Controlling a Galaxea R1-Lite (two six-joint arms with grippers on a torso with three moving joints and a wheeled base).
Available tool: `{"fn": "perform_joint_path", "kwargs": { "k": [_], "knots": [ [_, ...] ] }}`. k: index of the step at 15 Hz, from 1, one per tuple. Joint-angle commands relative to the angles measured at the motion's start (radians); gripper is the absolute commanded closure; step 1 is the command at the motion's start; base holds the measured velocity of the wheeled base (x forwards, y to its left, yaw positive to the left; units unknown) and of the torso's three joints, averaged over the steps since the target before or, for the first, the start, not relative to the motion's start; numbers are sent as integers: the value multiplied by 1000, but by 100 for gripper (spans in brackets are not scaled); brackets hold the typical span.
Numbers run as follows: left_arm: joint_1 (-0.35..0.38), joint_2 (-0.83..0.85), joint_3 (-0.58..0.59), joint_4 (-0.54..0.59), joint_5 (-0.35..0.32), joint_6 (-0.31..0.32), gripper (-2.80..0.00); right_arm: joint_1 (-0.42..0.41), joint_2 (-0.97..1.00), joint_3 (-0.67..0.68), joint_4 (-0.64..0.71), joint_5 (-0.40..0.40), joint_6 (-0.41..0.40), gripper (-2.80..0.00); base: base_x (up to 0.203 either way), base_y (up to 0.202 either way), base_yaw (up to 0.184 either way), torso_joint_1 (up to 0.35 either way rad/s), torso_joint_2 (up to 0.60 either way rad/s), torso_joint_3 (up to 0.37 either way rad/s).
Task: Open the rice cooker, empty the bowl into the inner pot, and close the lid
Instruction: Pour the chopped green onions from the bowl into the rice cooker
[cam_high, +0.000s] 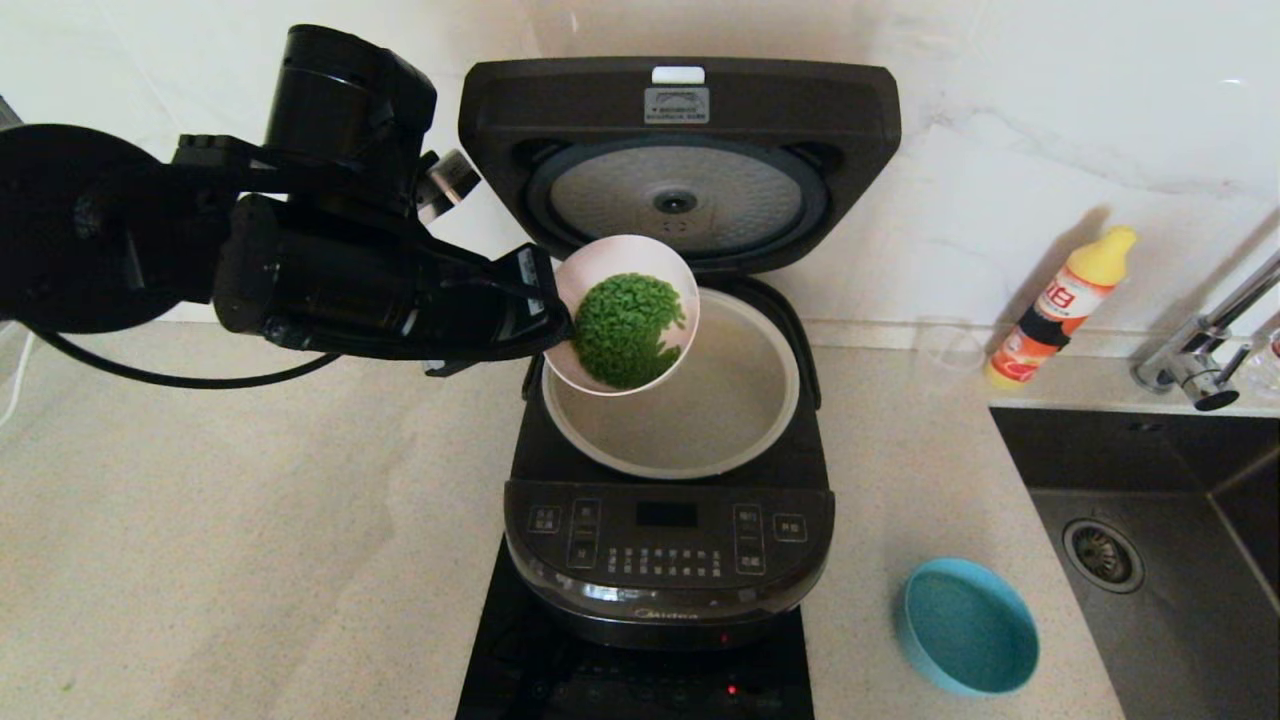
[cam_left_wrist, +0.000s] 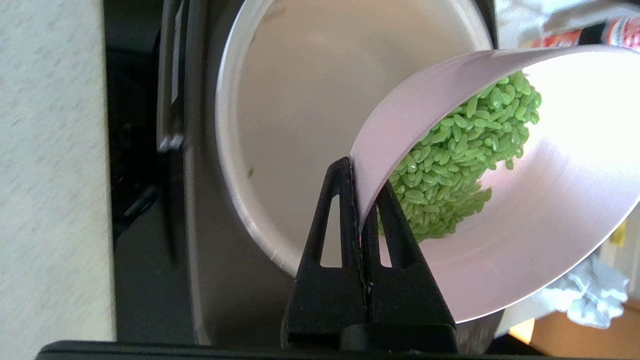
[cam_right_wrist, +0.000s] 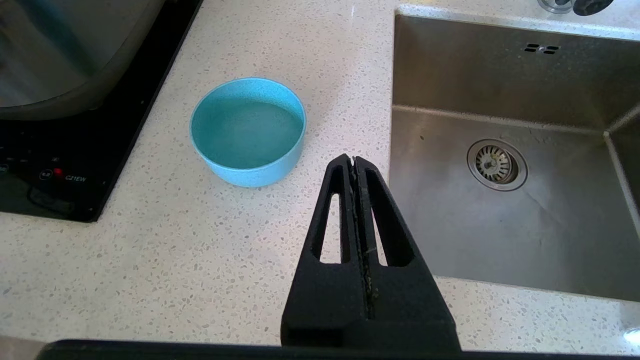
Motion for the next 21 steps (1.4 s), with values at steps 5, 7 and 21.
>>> {"fn": "perform_joint_path", "kwargs": {
  "k": [5,7,21],
  "knots": [
    [-7,67,20,-120,16,-2,0,0,0,0,0,0,0,0,0,0,0,0,0,0],
    [-8,74,31,-160,25,-2,0,0,0,0,0,0,0,0,0,0,0,0,0,0],
    [-74,100,180,-468,175,93,0,0,0,0,0,2,0,0,0,0,0,0,0,0]
  ]
}}
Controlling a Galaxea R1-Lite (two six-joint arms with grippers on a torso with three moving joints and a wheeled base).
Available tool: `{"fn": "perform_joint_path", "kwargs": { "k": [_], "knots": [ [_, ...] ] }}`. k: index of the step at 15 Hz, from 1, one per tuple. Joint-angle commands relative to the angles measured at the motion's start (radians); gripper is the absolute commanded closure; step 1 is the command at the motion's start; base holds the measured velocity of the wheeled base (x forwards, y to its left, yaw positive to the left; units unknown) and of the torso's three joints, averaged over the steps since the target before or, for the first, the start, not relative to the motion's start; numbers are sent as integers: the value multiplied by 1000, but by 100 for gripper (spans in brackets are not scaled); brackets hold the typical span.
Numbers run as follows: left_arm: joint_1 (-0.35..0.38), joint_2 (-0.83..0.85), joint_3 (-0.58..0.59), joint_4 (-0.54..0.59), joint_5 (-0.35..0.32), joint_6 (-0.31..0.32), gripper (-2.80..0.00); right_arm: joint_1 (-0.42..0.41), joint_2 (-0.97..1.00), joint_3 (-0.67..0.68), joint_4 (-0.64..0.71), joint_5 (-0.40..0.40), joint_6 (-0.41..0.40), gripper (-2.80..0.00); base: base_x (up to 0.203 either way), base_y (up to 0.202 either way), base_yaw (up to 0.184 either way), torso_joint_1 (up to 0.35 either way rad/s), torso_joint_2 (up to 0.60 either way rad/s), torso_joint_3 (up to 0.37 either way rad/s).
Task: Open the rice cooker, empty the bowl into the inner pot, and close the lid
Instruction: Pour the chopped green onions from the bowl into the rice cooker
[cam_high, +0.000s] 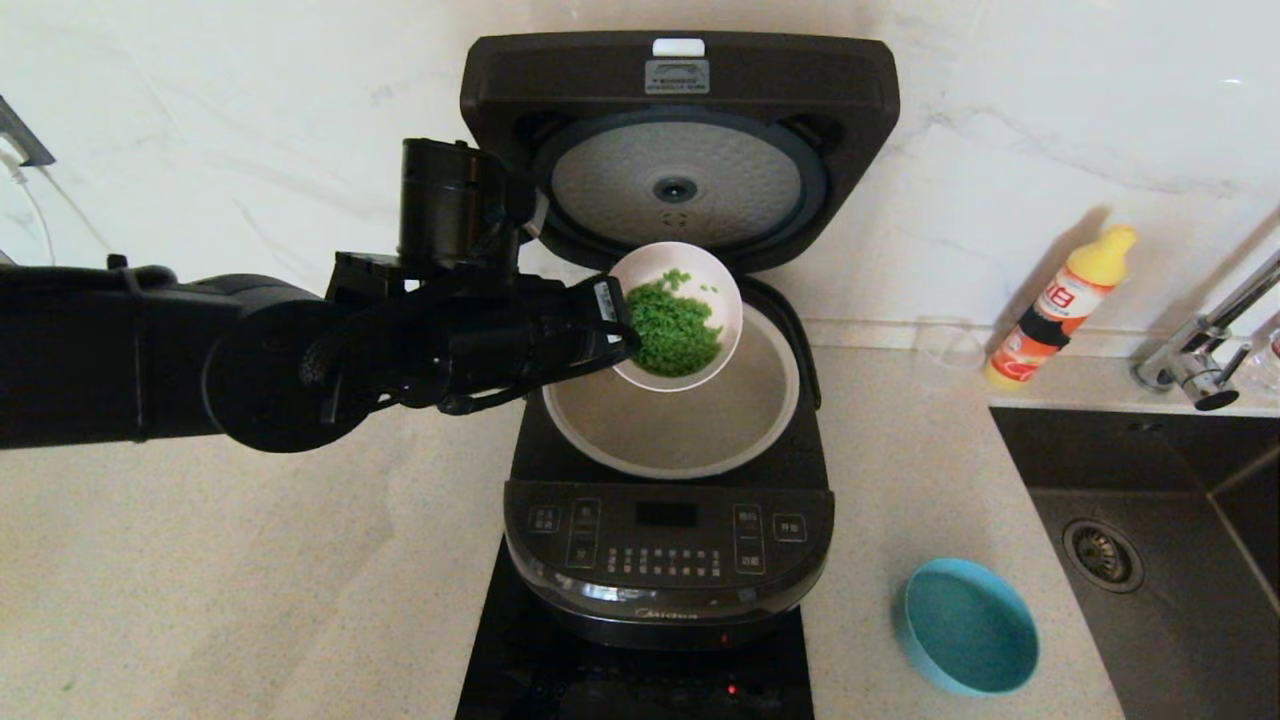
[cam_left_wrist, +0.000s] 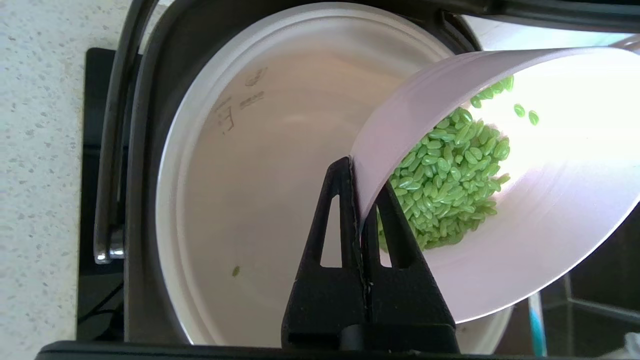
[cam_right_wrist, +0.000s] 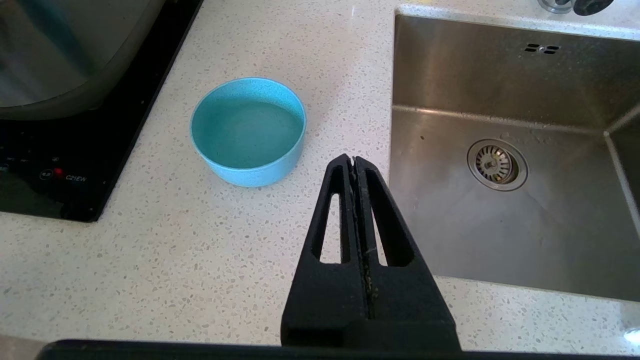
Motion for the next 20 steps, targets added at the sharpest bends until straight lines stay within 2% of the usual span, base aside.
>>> {"fn": "perform_joint_path", "kwargs": {
  "k": [1,3,7,11,13,15,18,20],
  "knots": [
    [1,2,2,-2,10,3,0,0,0,0,0,0,0,0,0,0,0,0,0,0],
    [1,0,27,-33,45,44,0,0,0,0,0,0,0,0,0,0,0,0,0,0],
    [1,-1,136,-275,103,188,0,0,0,0,0,1,0,0,0,0,0,0,0,0],
    [1,-15,253,-428,145,287,0,0,0,0,0,0,0,0,0,0,0,0,0,0],
    [1,-31,313,-522,172,378,0,0,0,0,0,0,0,0,0,0,0,0,0,0],
    [1,-30,330,-643,178,431,0,0,0,0,0,0,0,0,0,0,0,0,0,0],
    [2,-31,366,-730,178,503,0,0,0,0,0,0,0,0,0,0,0,0,0,0],
    [2,-23,376,-767,178,576,0,0,0,0,0,0,0,0,0,0,0,0,0,0]
  ]
}}
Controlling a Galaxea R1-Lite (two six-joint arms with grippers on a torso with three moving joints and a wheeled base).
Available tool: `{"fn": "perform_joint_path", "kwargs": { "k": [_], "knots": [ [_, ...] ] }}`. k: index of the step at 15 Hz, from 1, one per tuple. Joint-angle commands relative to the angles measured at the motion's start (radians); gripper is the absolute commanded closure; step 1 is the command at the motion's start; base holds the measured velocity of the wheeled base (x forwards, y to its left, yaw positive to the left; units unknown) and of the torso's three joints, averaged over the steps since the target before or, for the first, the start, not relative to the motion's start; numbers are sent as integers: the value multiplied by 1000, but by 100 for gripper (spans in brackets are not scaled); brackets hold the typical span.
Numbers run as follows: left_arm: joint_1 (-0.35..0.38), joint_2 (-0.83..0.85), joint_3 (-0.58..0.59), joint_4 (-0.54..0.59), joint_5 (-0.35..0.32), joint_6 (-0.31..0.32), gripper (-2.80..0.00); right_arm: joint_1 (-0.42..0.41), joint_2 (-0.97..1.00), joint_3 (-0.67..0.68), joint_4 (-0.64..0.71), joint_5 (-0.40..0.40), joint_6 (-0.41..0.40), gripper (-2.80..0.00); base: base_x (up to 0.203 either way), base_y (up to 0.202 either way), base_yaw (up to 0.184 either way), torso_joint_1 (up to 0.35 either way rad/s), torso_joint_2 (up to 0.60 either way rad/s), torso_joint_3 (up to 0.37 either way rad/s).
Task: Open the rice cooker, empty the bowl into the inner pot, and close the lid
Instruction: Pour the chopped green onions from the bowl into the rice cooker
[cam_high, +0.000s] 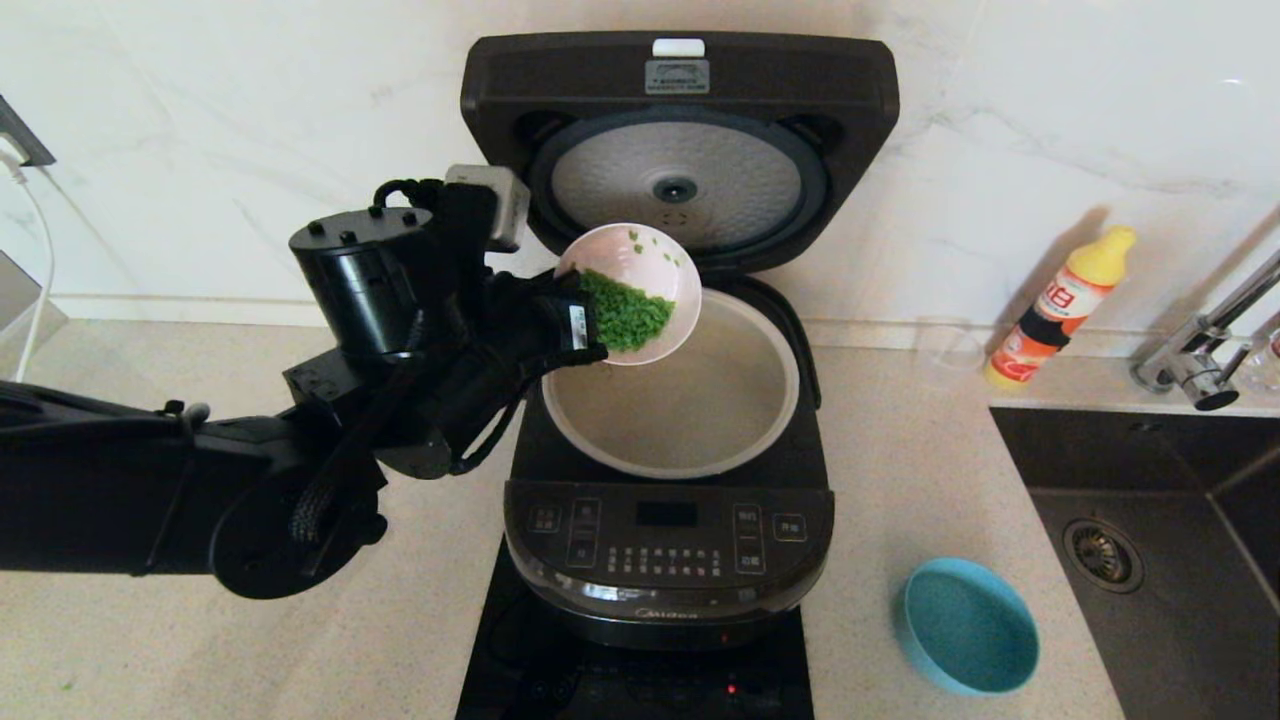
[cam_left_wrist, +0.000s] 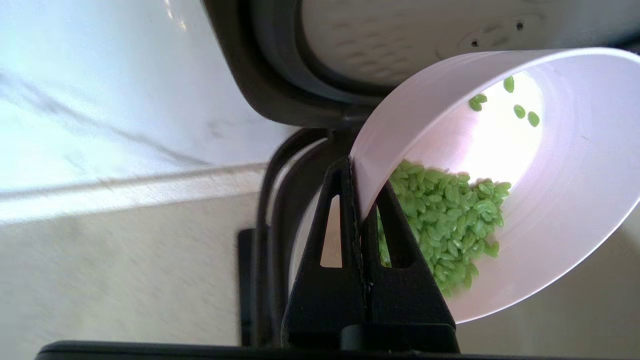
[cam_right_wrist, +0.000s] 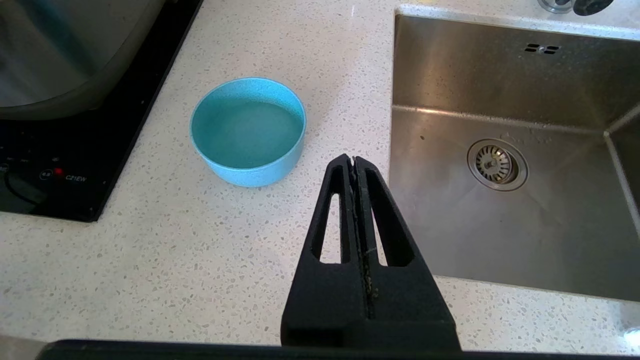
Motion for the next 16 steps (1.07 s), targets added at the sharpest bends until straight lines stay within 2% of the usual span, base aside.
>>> {"fn": "perform_joint_path", "kwargs": {
  "k": [1,6,10,14,16],
  "knots": [
    [0,5,28,-35,0,55,0,0,0,0,0,2,0,0,0,0,0,0,0,0],
    [3,56,20,-256,-3,205,0,0,0,0,0,0,0,0,0,0,0,0,0,0],
    [2,104,0,-331,-3,237,0,0,0,0,0,1,0,0,0,0,0,0,0,0],
    [0,201,-27,-463,-9,320,0,0,0,0,0,0,0,0,0,0,0,0,0,0],
    [-5,214,-23,-507,-5,333,0,0,0,0,0,2,0,0,0,0,0,0,0,0]
  ]
}}
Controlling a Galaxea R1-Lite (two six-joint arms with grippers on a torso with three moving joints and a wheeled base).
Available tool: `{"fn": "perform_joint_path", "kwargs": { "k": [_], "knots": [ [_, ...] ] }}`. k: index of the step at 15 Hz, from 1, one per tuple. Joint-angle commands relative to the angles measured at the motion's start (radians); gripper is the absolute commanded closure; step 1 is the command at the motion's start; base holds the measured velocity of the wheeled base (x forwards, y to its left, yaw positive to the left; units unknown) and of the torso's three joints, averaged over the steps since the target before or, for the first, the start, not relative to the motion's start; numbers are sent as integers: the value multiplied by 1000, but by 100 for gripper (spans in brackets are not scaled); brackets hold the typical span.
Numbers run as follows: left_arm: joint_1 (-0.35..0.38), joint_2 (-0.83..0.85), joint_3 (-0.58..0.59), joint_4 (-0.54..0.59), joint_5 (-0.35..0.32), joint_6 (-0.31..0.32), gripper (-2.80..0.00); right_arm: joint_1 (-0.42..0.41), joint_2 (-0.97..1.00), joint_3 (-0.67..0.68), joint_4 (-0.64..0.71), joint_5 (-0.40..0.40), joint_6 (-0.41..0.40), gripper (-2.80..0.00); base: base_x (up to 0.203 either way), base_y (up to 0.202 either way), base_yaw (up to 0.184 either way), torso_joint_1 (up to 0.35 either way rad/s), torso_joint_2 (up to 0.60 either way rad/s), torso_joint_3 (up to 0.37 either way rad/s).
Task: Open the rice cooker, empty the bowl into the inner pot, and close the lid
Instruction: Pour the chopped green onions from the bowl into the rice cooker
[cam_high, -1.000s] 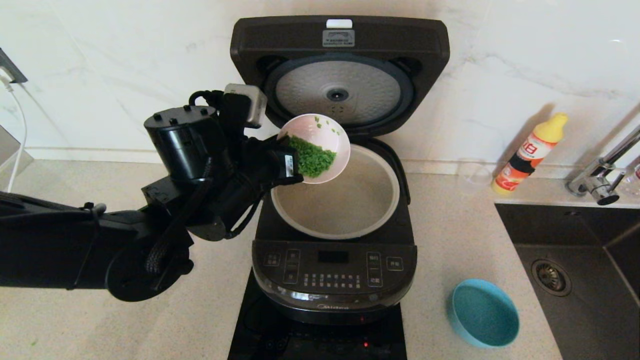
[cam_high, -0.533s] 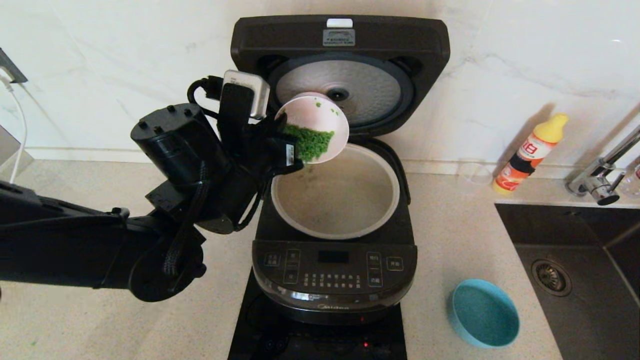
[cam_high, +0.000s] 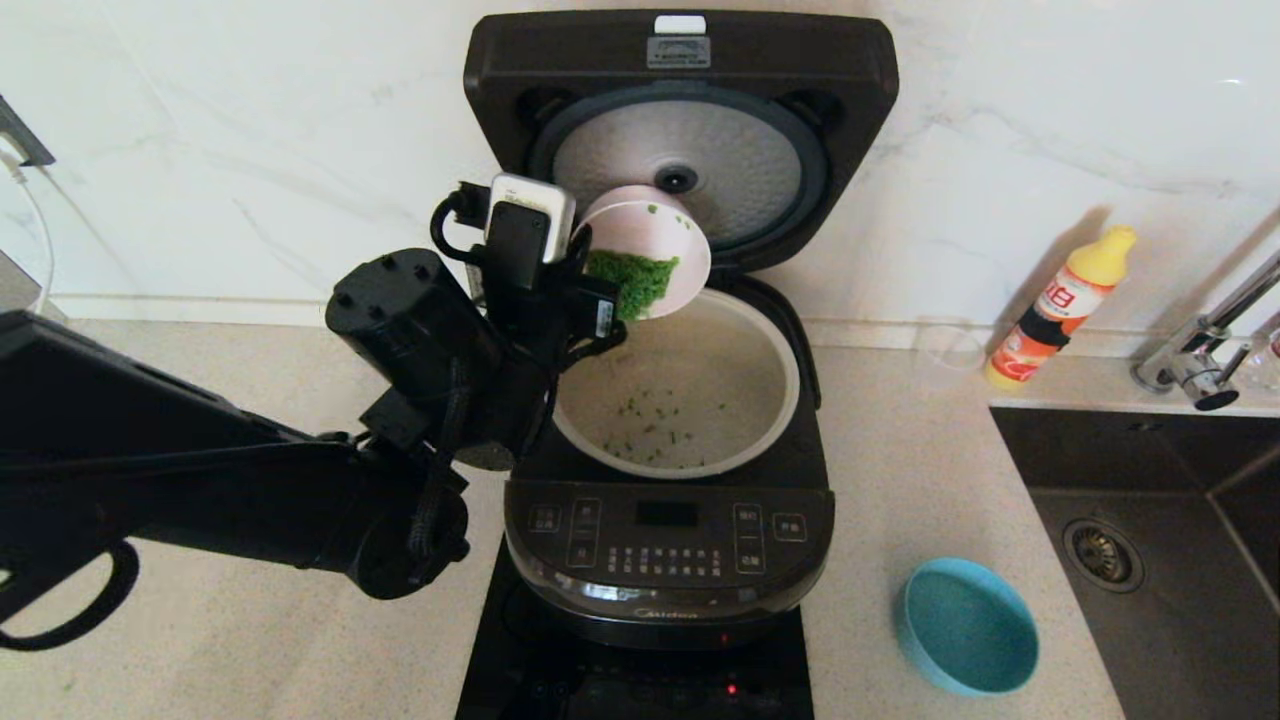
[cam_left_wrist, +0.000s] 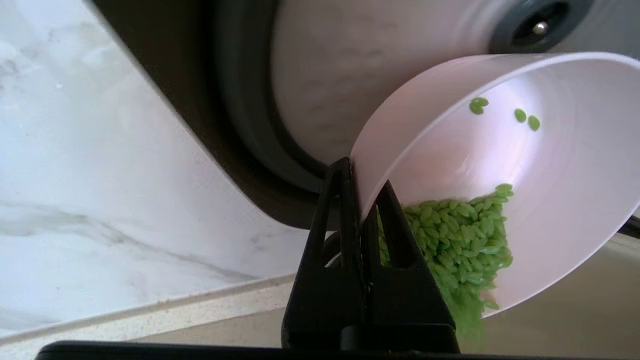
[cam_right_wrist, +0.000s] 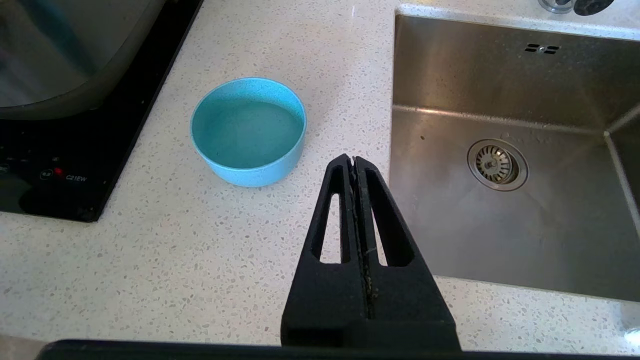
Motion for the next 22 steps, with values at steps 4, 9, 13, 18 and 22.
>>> {"fn": "perform_joint_path", "kwargs": {
  "k": [4,9,13,18,22],
  "knots": [
    [-6,41,70,-122,-6,37,0,0,0,0,0,0,0,0,0,0,0,0,0,0],
    [-9,36,82,-128,-40,61,0,0,0,0,0,0,0,0,0,0,0,0,0,0],
    [-9,3,21,-128,-66,59,0,0,0,0,0,1,0,0,0,0,0,0,0,0],
    [-12,-25,52,-128,-68,58,0,0,0,0,0,0,0,0,0,0,0,0,0,0],
    [-12,-53,2,-128,-69,58,0,0,0,0,0,0,0,0,0,0,0,0,0,0]
  ]
}}
